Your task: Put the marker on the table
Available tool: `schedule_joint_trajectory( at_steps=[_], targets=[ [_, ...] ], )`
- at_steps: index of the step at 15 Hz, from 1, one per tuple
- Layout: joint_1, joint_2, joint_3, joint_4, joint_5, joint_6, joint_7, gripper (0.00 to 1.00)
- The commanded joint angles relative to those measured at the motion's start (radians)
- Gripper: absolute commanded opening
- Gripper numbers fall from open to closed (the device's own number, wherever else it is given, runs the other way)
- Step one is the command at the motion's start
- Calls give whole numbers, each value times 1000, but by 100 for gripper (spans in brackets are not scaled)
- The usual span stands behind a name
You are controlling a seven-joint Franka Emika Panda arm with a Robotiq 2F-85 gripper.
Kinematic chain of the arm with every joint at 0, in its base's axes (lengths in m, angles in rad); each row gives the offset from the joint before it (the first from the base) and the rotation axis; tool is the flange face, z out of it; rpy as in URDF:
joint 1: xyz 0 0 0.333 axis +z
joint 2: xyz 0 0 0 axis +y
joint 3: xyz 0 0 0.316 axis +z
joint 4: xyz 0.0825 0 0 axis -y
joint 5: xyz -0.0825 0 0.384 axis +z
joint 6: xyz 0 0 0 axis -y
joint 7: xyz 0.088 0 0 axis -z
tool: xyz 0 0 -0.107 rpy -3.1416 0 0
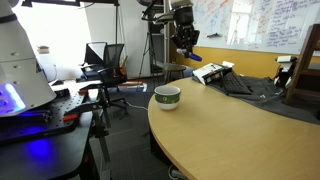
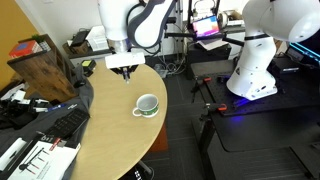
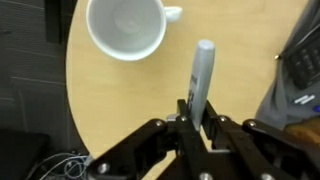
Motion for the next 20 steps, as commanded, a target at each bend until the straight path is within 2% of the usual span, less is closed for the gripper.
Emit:
schedule_joint_trajectory(
  at_steps=[1,4,9,13,20],
  targets=[
    [9,114,-68,105,-61,-60,181,5],
    [-3,194,-113,116,-20,-91,252,5],
    [-41,286,-103,82,131,-172,323,5],
    [-79,341,-69,73,297,-224,347,5],
    [-118,412,-76,48,510,-154,454,5]
  ],
)
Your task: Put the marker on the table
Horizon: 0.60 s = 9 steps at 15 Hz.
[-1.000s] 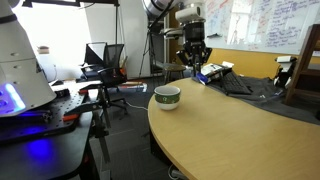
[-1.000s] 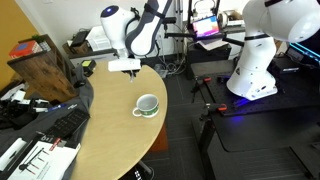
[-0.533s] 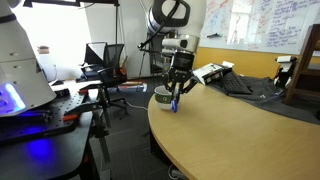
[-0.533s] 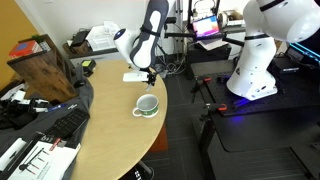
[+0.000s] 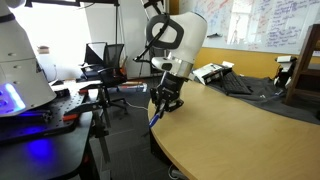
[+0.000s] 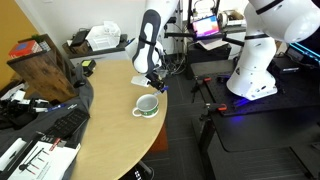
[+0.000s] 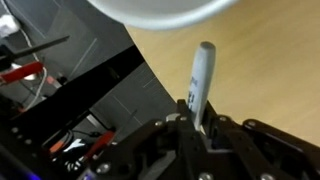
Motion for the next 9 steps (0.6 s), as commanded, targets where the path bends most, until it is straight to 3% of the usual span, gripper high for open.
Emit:
schedule_joint_trajectory(
  at_steps=[1,3,4,6,9],
  targets=[
    [-12,-5,0,-4,59,42,62,5],
    [5,-12,-16,-5,29,66,69,5],
    [17,-11,-28,1,14,65,86,43],
    [25,-18,-31,4,-4,52,97,50],
    [33,-63,-32,-30,-32,91,75,73]
  ],
)
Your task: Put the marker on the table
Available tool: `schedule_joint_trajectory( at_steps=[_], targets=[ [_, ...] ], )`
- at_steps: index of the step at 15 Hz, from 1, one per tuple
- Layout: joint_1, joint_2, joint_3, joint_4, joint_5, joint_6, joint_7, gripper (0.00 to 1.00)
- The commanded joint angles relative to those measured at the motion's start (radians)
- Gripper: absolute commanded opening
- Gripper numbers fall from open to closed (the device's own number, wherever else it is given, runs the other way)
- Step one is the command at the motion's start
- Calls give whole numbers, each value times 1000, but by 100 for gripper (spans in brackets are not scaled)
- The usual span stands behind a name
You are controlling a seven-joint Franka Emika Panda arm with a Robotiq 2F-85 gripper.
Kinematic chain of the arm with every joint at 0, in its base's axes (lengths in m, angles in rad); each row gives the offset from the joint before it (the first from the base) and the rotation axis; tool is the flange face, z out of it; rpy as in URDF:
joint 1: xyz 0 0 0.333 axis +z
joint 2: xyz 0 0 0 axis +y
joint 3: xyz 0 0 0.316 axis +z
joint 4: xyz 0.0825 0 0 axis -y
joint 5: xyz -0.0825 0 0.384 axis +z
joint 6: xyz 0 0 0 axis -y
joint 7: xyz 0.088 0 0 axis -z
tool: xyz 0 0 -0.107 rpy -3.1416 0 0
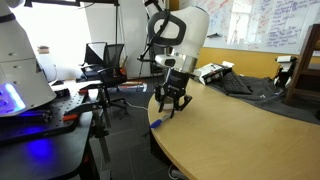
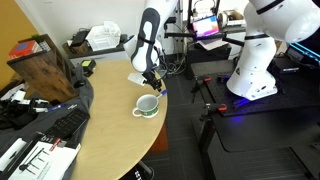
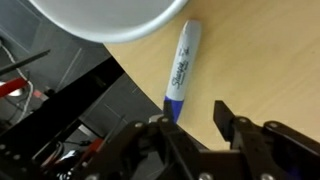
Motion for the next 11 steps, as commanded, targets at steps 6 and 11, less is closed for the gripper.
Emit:
schedule_joint_trajectory(
  at_steps=[6,11],
  targets=[
    [10,-342,-24,-211,-62,200,-106,100],
    [-9,-593,19,-301,-225,79,-148,100]
  ],
)
